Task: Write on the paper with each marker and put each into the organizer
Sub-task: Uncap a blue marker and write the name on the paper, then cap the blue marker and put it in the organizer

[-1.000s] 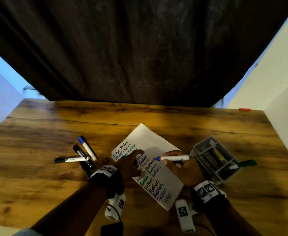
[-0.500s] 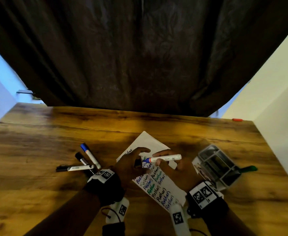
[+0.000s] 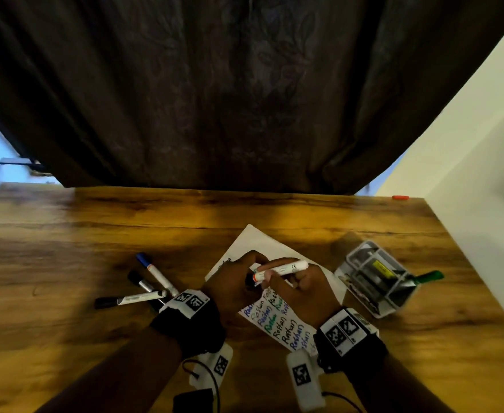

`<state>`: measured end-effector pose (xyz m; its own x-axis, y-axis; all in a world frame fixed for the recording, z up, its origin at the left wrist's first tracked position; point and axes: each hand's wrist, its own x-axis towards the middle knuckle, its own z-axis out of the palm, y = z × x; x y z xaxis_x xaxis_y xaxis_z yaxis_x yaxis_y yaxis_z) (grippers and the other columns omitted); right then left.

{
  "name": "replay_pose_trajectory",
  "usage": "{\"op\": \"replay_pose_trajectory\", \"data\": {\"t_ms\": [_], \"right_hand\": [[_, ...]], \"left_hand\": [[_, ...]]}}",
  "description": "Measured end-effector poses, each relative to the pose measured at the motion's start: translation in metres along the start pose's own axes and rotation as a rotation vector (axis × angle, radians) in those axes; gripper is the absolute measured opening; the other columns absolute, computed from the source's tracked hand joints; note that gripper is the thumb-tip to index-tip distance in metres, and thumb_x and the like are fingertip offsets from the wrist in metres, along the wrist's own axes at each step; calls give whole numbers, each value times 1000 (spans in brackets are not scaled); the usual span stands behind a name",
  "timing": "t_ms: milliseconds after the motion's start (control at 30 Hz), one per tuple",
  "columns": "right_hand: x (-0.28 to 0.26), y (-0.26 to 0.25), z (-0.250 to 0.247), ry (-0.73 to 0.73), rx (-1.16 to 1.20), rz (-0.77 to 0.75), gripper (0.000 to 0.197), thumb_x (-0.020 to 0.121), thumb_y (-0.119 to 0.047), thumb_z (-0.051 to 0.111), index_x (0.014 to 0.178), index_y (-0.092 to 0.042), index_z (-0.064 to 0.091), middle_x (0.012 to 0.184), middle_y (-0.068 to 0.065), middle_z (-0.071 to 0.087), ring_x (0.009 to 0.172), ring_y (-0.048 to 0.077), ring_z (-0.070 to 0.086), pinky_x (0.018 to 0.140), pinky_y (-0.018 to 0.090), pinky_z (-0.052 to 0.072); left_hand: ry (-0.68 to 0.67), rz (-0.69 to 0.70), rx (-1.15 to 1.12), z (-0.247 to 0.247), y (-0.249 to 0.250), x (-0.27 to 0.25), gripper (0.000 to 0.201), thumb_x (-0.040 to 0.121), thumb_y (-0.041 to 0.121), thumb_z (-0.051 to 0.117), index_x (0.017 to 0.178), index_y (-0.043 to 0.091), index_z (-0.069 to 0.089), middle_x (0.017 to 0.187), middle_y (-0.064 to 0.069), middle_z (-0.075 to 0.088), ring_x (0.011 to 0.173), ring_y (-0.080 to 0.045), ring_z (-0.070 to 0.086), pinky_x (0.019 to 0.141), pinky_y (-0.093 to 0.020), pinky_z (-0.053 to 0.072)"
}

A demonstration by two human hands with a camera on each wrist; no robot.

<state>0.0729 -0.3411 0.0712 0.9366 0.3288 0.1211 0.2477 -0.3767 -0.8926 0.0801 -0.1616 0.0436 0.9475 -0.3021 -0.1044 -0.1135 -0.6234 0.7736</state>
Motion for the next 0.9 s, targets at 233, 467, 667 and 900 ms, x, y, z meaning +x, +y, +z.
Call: {"op": "replay_pose_trajectory", "data": {"t_ms": [233, 467, 667, 900], "right_hand": [[-6, -1, 0, 150, 109, -6, 13, 91, -12, 66, 93, -16, 78, 87, -5, 78, 81, 10, 73, 72, 26, 57], [-13, 3, -24, 179, 168, 8, 15, 92, -7, 64, 91, -14, 78, 82, -2, 77, 75, 12, 72, 67, 21, 54], [-25, 22, -74, 313, 390, 113, 18, 85, -17, 73, 103, -13, 76, 82, 9, 75, 77, 21, 67, 74, 34, 55], [-62, 45, -131, 224, 208, 110, 32, 86, -17, 72, 117, -19, 70, 109, -2, 73, 102, 14, 68, 85, 26, 55]], "left_hand": [[-21, 42, 42, -7, 13, 8, 38, 86, 20, 65, 113, 35, 43, 85, -2, 72, 72, -12, 69, 62, -35, 59], [-29, 144, 4, 1, 38, 17, 38, 86, 17, 66, 114, 32, 44, 86, 0, 72, 72, -8, 65, 62, -24, 53], [7, 232, -266, 19, 65, 32, 31, 91, 29, 65, 115, 30, 46, 83, 10, 63, 65, -5, 61, 59, -16, 47], [42, 250, -481, 41, 100, 53, 11, 96, 29, 58, 103, 21, 59, 79, 9, 63, 61, -15, 59, 54, -27, 52]]}}
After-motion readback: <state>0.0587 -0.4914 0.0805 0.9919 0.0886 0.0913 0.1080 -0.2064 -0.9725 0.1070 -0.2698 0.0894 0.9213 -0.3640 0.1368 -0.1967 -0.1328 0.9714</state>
